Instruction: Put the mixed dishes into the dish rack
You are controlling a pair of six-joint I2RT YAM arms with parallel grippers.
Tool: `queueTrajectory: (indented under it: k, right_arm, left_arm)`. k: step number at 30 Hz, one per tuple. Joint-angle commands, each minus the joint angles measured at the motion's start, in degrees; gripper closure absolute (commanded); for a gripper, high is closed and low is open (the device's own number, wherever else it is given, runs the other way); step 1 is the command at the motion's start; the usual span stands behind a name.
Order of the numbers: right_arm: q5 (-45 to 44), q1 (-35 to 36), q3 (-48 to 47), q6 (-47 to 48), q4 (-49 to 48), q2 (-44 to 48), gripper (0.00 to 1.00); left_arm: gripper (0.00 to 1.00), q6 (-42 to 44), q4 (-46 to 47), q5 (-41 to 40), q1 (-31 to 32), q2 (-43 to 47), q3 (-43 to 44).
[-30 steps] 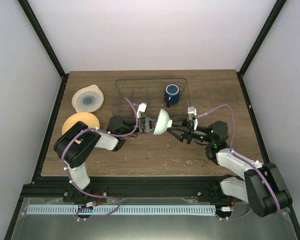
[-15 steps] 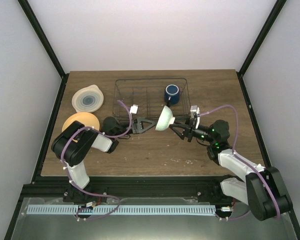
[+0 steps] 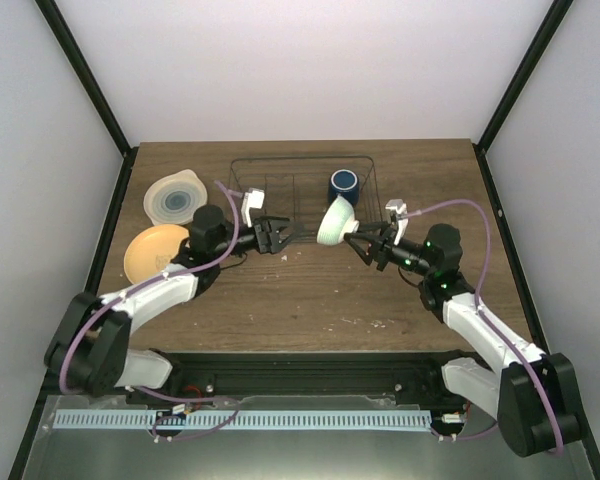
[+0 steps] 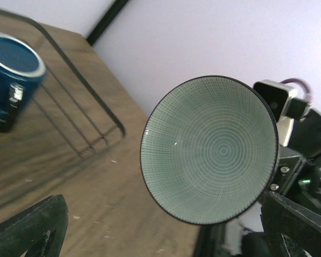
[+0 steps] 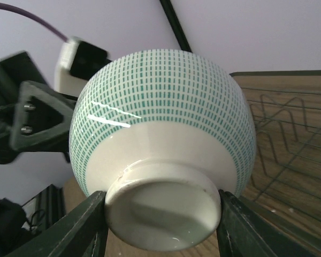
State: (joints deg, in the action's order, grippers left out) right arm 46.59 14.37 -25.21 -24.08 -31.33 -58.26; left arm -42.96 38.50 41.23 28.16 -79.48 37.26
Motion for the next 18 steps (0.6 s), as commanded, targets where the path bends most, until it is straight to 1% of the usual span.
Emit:
queueTrajectory:
  k: [1,3,5,6,8,11,15,18]
  right_arm:
    - [-6.4,-0.4,-9.1,4.1,8.5,-2.0,0.64]
    - [-8.2,-0.4,-12.9,5.9,12.6,-4.6,0.64]
    - [-10.4,-0.4,-18.2,7.5,17.5,-7.5,0.64]
    - [-11.7,-0.4,-20.5,8.6,21.4,-9.0,0.64]
    - [-14.2,-0.4,-25.6,10.5,27.4,-12.1,0.64]
    - [-17.7,-0.4,-31.5,12.7,33.9,-15.8,0.65]
    - [-22.4,-0.4,-37.6,14.4,41.5,-20.2,0.64]
    - [-24.9,-0.4,-40.5,14.6,45.7,-22.7,0.65]
  left_arm:
    - [0.00,16.5,-29.1,-13.2,-0.2,7.0,5.2]
    - [0.00,18.9,-34.1,-16.8,-0.2,9.3,6.2]
    - [0.00,20.4,-37.2,-19.2,-0.2,11.1,6.4]
    - [0.00,20.9,-38.2,-19.9,-0.2,11.9,6.4]
    - [0.00,21.7,-39.6,-20.8,-0.2,13.0,6.0]
    - [0.00,22.4,-40.9,-21.5,-0.2,13.9,5.4]
    - [0.00,23.3,-42.5,-22.3,-0.2,14.7,4.8]
    - [0.00,24.6,-44.6,-23.6,-0.2,15.8,4.7]
